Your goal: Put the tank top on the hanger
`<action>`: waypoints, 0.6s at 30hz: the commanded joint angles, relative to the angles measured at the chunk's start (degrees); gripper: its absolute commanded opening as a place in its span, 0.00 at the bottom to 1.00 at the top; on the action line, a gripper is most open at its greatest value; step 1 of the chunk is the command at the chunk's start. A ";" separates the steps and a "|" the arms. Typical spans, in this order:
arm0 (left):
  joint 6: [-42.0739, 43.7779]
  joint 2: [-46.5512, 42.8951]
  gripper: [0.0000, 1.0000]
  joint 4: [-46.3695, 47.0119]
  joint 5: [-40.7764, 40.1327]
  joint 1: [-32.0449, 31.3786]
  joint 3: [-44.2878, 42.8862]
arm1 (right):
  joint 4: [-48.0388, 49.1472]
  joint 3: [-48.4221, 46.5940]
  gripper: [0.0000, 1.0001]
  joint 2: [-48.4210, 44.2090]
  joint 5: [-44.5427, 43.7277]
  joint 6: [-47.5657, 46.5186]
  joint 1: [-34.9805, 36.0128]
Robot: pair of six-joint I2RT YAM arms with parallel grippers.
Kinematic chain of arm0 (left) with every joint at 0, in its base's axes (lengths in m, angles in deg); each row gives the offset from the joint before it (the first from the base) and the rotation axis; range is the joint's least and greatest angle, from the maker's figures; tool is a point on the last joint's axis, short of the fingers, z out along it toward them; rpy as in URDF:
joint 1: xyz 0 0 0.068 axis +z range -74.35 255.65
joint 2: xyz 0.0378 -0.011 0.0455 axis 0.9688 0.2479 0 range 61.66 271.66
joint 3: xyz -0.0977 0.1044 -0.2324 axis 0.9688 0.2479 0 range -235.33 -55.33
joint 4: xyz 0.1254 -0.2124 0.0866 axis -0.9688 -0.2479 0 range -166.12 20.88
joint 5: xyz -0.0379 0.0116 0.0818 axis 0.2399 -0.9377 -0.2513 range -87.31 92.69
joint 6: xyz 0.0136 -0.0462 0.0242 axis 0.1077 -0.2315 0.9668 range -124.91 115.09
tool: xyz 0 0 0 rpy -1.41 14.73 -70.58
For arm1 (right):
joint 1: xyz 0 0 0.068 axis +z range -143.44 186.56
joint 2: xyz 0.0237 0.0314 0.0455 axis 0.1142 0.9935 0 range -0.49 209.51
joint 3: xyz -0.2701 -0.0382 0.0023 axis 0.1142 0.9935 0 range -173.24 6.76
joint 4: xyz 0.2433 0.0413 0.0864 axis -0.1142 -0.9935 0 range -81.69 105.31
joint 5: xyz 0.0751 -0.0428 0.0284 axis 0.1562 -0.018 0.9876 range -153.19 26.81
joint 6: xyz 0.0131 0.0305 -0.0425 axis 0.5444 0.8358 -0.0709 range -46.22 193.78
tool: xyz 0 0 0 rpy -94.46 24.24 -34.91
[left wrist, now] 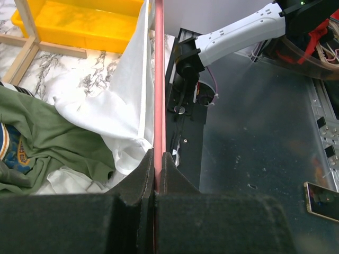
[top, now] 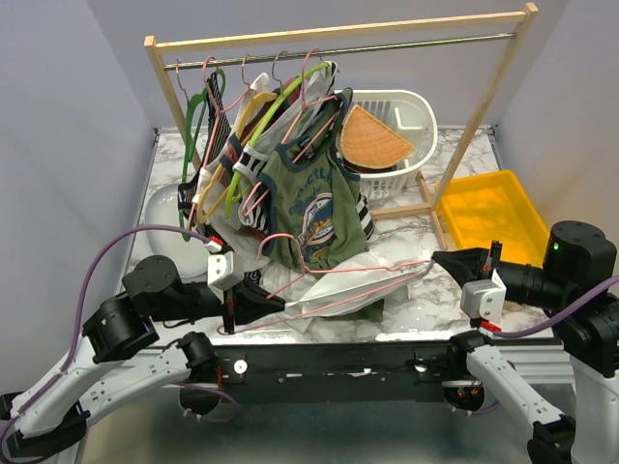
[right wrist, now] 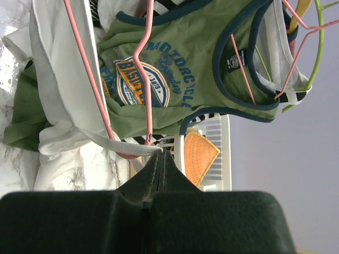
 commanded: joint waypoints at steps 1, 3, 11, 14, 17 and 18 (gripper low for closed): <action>-0.65 0.35 0.00 0.38 2.29 0.18 -2.07 | -2.54 -0.23 0.00 0.53 0.48 -2.34 -0.29; -0.65 0.78 0.00 0.38 2.73 0.18 -2.25 | -2.54 -0.05 0.00 0.44 0.30 -2.61 -0.38; -1.26 3.33 0.00 3.28 4.83 0.18 -0.32 | -2.10 -0.31 0.01 1.49 6.53 -3.84 -0.29; -1.35 5.35 0.00 5.65 5.19 0.18 0.04 | -1.84 0.39 0.00 2.72 10.57 -4.80 -0.29; -1.09 8.08 0.00 7.93 5.72 0.18 -0.22 | -1.57 2.05 0.00 3.77 16.63 -4.89 -0.38; -1.00 9.56 0.00 9.33 5.80 0.18 -0.40 | -1.40 2.76 0.00 3.86 17.95 -4.89 -0.29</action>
